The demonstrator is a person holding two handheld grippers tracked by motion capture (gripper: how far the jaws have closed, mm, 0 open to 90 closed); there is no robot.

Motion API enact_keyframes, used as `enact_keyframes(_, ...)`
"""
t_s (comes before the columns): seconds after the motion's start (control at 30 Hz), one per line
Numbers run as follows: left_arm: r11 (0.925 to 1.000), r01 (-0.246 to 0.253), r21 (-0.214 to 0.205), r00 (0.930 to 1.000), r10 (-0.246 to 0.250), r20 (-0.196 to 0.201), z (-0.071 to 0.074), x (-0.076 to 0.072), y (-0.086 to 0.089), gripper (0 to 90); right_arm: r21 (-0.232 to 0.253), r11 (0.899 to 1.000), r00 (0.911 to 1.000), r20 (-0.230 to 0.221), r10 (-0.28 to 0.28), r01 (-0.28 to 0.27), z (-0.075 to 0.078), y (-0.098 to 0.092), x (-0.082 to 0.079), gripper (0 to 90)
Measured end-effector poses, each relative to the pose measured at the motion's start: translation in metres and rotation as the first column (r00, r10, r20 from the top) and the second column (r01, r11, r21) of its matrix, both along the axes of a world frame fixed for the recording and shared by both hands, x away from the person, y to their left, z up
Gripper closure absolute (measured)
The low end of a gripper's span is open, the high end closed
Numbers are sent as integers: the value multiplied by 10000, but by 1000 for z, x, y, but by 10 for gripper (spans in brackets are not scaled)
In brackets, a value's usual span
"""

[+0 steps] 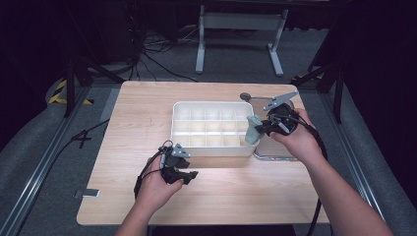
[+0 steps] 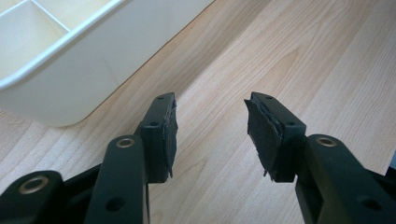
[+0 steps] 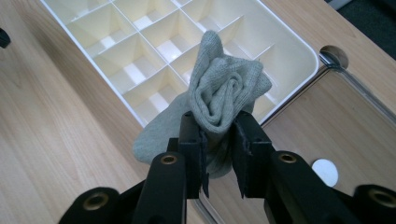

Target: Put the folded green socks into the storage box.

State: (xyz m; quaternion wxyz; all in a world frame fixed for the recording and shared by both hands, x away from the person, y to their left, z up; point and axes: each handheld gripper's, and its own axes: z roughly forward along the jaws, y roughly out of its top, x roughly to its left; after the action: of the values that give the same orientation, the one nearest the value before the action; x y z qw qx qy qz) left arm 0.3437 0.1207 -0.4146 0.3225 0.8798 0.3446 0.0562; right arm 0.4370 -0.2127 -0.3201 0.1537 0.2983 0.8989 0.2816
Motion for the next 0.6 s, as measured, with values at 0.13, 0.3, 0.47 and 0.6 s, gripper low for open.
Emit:
enact_keyframes(0.13,10000,21,33,10000,-21,13,0,0,0,528,-97,9999,9999,91,69,-68,-1,2,5,748)
enact_keyframes(0.3,10000,-28,-44,10000,28,-15,0,0,1,528,-312,9994,9998,186,121,-115,-1,9,9,746)
enact_keyframes(0.47,10000,52,53,10000,-52,-9,0,0,3,534,-664,9974,9994,173,310,-298,-9,17,17,744)
enact_keyframes(0.6,10000,47,55,10000,-47,25,0,-2,4,536,-860,9955,9992,92,398,-389,-20,20,22,744)
